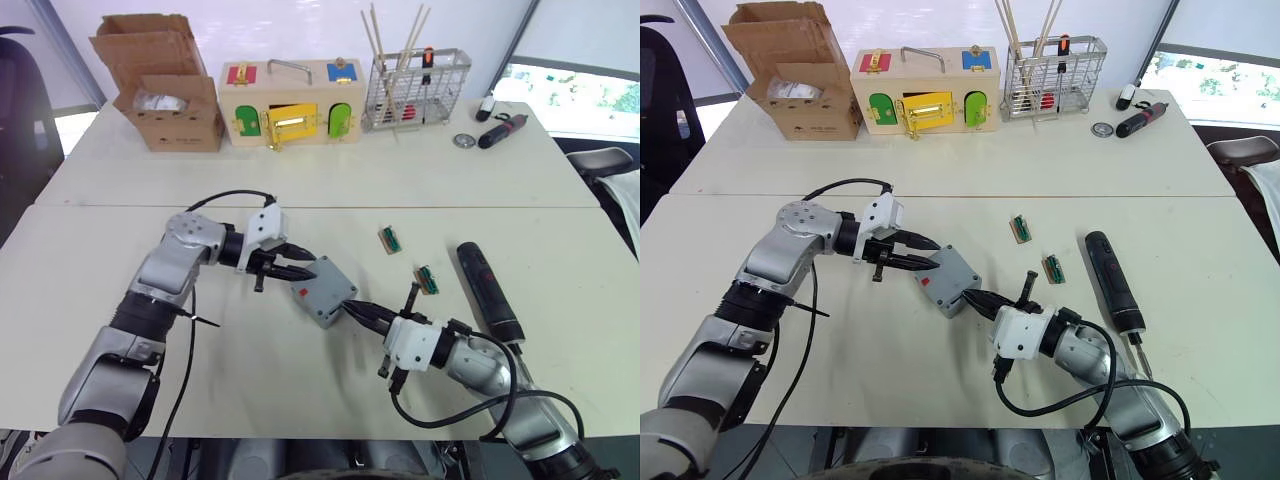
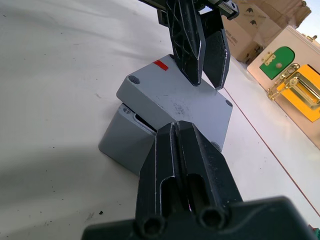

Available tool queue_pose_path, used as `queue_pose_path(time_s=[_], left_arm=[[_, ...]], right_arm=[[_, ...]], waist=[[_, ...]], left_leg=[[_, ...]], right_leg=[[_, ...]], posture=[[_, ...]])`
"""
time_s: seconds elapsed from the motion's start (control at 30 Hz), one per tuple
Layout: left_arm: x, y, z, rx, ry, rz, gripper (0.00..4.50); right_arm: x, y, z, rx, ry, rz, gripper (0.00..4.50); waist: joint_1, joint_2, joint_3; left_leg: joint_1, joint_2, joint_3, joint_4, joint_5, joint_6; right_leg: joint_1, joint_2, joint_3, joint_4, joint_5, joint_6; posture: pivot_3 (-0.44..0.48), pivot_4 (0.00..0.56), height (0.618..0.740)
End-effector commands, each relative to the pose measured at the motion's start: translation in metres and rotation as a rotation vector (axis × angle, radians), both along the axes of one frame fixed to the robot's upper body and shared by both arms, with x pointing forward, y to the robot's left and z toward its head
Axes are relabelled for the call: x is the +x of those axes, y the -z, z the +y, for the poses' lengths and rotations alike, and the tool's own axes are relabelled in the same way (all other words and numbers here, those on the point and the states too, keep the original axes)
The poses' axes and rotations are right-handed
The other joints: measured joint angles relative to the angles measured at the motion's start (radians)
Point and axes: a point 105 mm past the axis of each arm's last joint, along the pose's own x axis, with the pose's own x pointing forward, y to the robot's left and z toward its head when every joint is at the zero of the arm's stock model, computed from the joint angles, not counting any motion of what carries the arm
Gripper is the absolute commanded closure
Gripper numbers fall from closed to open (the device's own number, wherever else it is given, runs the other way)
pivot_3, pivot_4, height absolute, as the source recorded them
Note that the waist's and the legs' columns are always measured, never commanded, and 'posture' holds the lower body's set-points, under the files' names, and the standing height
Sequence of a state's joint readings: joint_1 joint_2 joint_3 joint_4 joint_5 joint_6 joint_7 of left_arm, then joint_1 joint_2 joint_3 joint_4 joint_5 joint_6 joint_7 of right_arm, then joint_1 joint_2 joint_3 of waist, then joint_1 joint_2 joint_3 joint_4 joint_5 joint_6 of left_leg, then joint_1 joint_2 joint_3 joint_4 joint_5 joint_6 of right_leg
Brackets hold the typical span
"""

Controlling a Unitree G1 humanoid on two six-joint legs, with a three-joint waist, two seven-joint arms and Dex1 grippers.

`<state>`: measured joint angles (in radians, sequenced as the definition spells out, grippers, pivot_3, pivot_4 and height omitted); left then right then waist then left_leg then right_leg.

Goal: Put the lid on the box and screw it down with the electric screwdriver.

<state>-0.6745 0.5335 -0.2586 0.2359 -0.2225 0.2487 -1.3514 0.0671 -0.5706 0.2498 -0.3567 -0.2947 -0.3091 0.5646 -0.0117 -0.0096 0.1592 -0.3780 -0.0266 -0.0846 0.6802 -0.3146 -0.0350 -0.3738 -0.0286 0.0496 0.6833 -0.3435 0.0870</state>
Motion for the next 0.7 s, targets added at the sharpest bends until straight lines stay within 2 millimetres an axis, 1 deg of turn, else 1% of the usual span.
queue_pose_path(time_s=[0.03,0.07,0.13,0.33,0.37,0.4,0.5,0.63,0.7], left_arm=[[-0.002,-0.004,0.0,-0.01,0.012,0.01,2.91],[-0.002,-0.005,0.0,-0.014,0.014,0.015,2.91],[-0.001,-0.015,0.001,-0.056,-0.007,0.023,2.91],[0.024,-0.055,0.013,-0.181,-0.142,0.008,2.91],[0.028,-0.059,0.016,-0.19,-0.161,0.005,2.91],[0.031,-0.058,0.019,-0.178,-0.18,-0.007,2.91],[0.036,-0.041,0.027,-0.089,-0.2,-0.046,2.91],[0.032,-0.021,0.027,-0.03,-0.176,-0.061,2.91],[0.033,-0.018,0.025,-0.043,-0.184,-0.059,3.44]], right_arm=[[0.002,-0.005,0.001,0.015,0.004,-0.026,4.48],[0.002,-0.005,0.001,0.014,0.007,-0.028,4.48],[0.004,-0.006,-0.001,0.011,0.013,-0.031,4.48],[0.004,-0.007,-0.002,0.013,0.021,-0.038,4.48],[0.004,-0.008,-0.002,0.014,0.021,-0.038,4.48],[0.004,-0.008,-0.002,0.015,0.021,-0.038,4.48],[0.002,-0.008,-0.002,0.016,0.019,-0.035,4.48],[0.002,-0.008,-0.002,0.019,0.019,-0.032,4.48],[0.002,-0.008,-0.002,0.02,0.02,-0.031,4.5]], waist=[[-0.001,0.0,0.0],[-0.001,0.0,0.0],[-0.001,0.0,0.0],[0.001,0.0,0.0],[0.0,0.0,0.0],[-0.002,0.0,0.0],[-0.004,0.0,0.0],[-0.003,0.0,0.0],[0.002,0.0,0.0]], left_leg=[[0.0,0.0,0.0,0.0,0.0,0.0],[0.0,0.0,0.0,0.0,0.0,0.0],[0.0,0.0,0.0,0.0,0.0,0.0],[0.0,0.0,0.0,0.0,0.0,0.0],[0.0,0.0,0.0,0.0,0.0,0.0],[0.0,0.0,0.0,0.0,0.0,0.0],[0.001,0.0,0.0,0.0,0.0,0.0],[0.001,0.0,0.0,-0.001,0.001,-0.001],[0.0,0.0,0.0,0.0,0.001,-0.001]], right_leg=[[0.0,0.0,0.0,0.0,0.0,0.0],[0.0,0.0,0.0,0.0,0.0,0.0],[0.0,0.0,0.0,0.0,0.0,0.0],[0.0,0.0,0.0,0.0,0.0,0.0],[0.0,0.0,0.0,0.0,0.0,0.0],[0.0,0.0,0.0,0.0,0.0,0.0],[0.0,0.0,0.0,0.0,0.0,0.0],[0.0,0.001,0.0,0.0,0.0,0.0],[0.0,0.0,0.0,0.0,0.0,0.0]], posture=[[0.0,0.15,0.74],[0.0,0.15,0.74],[0.0,0.15,0.74],[0.0,0.15,0.74],[0.0,0.15,0.74],[0.0,0.15,0.74],[0.0,0.15,0.74],[0.0,0.15,0.74],[0.0,0.15,0.74]])
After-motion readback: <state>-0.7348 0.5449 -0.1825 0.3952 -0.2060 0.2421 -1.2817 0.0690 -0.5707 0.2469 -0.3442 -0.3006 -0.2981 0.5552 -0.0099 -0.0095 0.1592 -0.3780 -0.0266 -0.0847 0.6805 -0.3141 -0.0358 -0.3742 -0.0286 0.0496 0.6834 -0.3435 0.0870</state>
